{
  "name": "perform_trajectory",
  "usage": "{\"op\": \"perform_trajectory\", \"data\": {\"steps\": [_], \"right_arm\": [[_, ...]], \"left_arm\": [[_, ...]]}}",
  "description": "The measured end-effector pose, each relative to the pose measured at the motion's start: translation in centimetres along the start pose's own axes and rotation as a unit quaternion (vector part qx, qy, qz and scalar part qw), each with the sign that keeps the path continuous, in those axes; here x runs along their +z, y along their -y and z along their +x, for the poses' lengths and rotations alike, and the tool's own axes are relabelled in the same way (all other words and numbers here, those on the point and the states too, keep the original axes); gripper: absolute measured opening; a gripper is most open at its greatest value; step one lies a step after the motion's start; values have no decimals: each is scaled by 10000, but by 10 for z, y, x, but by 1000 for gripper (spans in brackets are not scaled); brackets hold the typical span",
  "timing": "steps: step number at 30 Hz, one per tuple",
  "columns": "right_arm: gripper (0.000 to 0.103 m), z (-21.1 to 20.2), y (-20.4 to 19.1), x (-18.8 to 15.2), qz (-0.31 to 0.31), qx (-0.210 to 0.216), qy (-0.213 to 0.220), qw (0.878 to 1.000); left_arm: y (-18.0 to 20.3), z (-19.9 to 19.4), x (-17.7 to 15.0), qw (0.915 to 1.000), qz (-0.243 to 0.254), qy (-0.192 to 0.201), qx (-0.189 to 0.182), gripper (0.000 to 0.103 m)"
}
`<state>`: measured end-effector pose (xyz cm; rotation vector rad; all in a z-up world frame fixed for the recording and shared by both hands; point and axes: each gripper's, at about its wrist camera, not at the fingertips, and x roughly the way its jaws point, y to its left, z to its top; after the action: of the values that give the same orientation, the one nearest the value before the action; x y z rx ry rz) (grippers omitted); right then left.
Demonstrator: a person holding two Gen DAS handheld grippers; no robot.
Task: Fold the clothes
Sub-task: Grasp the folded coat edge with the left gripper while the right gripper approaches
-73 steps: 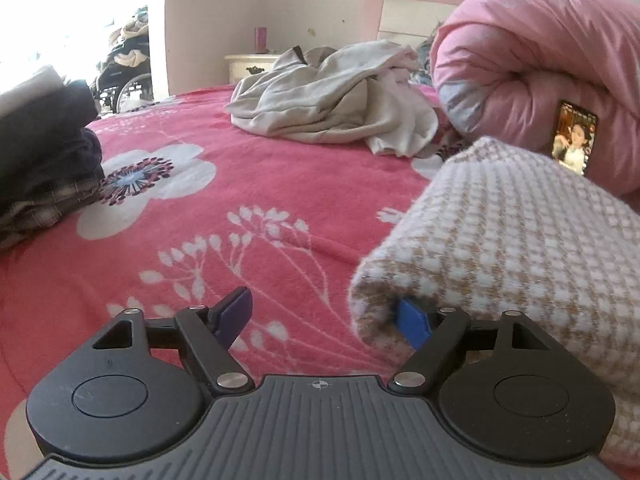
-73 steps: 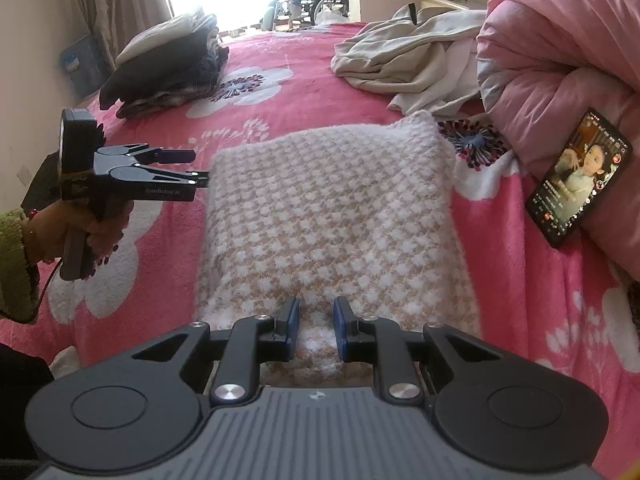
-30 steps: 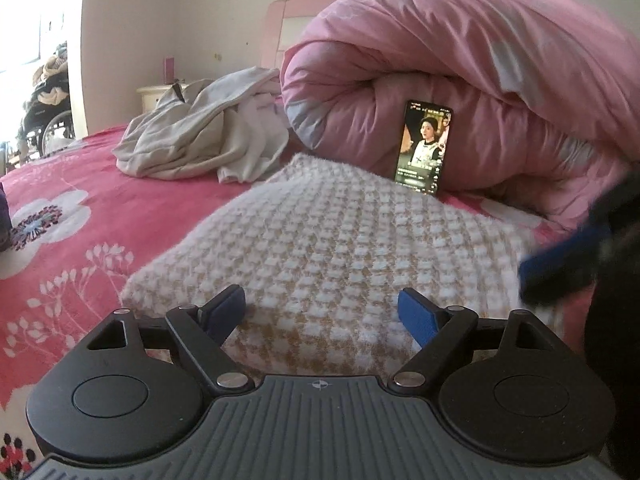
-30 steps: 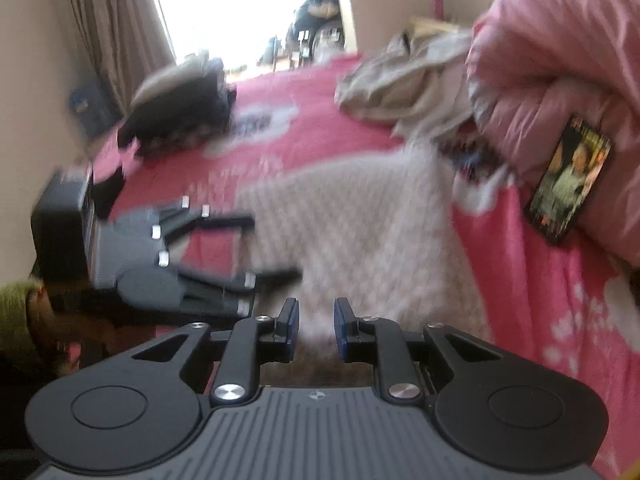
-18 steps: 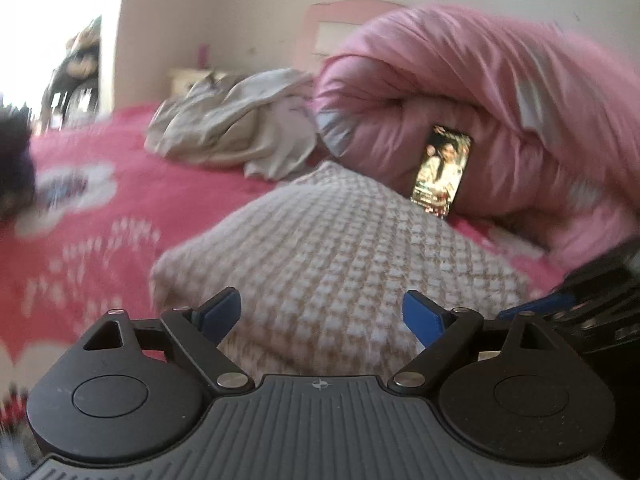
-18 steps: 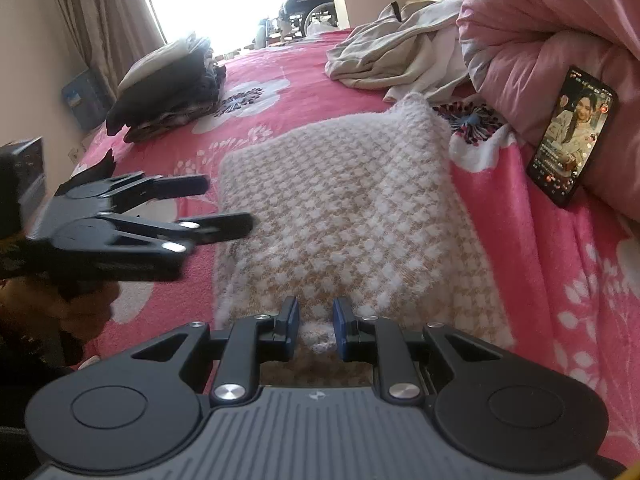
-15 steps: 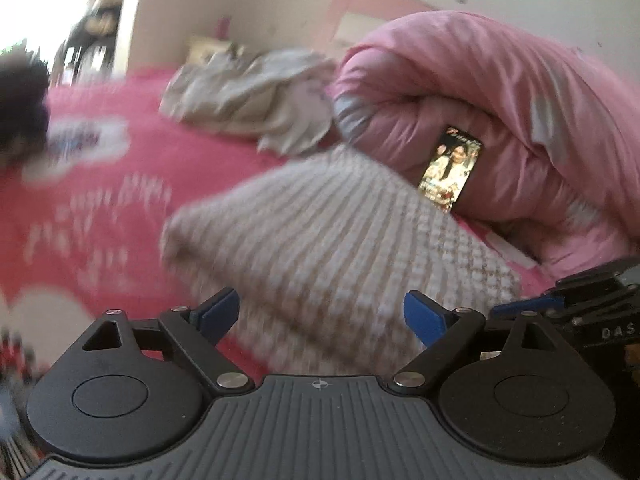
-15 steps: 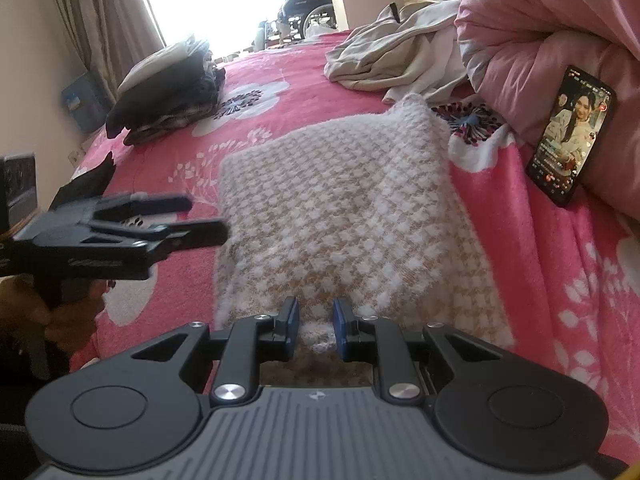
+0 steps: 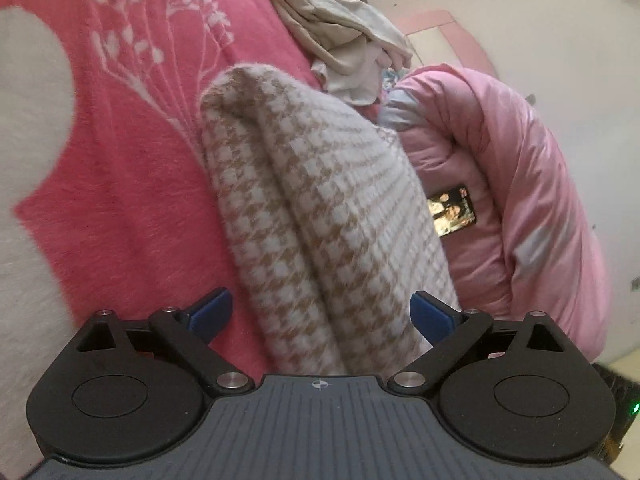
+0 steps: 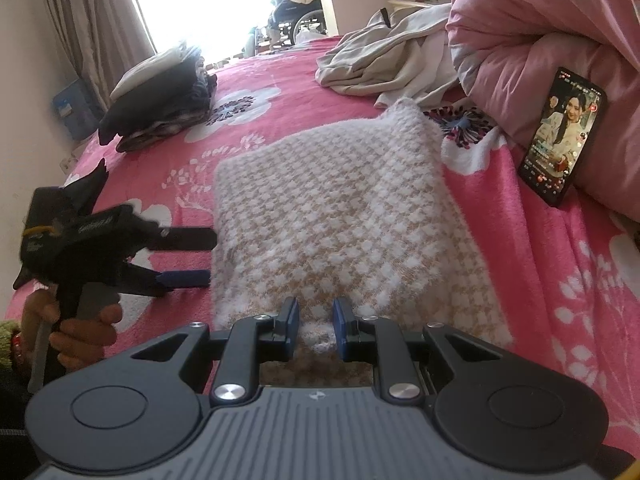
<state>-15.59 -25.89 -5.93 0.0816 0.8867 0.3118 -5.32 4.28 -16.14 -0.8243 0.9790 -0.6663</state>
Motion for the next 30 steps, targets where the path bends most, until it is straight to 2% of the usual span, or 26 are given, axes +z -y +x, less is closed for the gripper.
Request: {"op": "perform_trajectory", "data": {"steps": [5,10,16,21,22,23,24,26,28,30], "right_arm": [[20,0,-2,0,11,-37,3,10000],[20,1,-2,0,40,-38,31,10000],[20,1,1,0,83,-16,79,9999],[21,-4,2,4,108,62,144,9998],[22,-7,3,7,125,128,153,9997],[28,-11,6,12,121,205,193,9995],[34,-18,10,19,128,295,307,9990],[38,-31,20,36,186,485,634,9966],[43,-36,36,55,272,504,857,9947],[48,-27,58,76,456,490,864,9940]], "left_arm": [[3,17,8,9998,50,-139,133,98],[10,31,11,9984,112,-239,494,99],[31,40,3,9919,421,-143,1188,101],[34,40,1,9900,448,-56,1338,100],[35,40,1,9897,468,-47,1356,100],[36,41,1,9894,477,-48,1374,100],[37,42,2,9891,482,-55,1391,100],[39,43,2,9885,505,-57,1421,100],[39,43,2,9883,517,-54,1434,100],[39,44,2,9885,520,-59,1416,100]]}}
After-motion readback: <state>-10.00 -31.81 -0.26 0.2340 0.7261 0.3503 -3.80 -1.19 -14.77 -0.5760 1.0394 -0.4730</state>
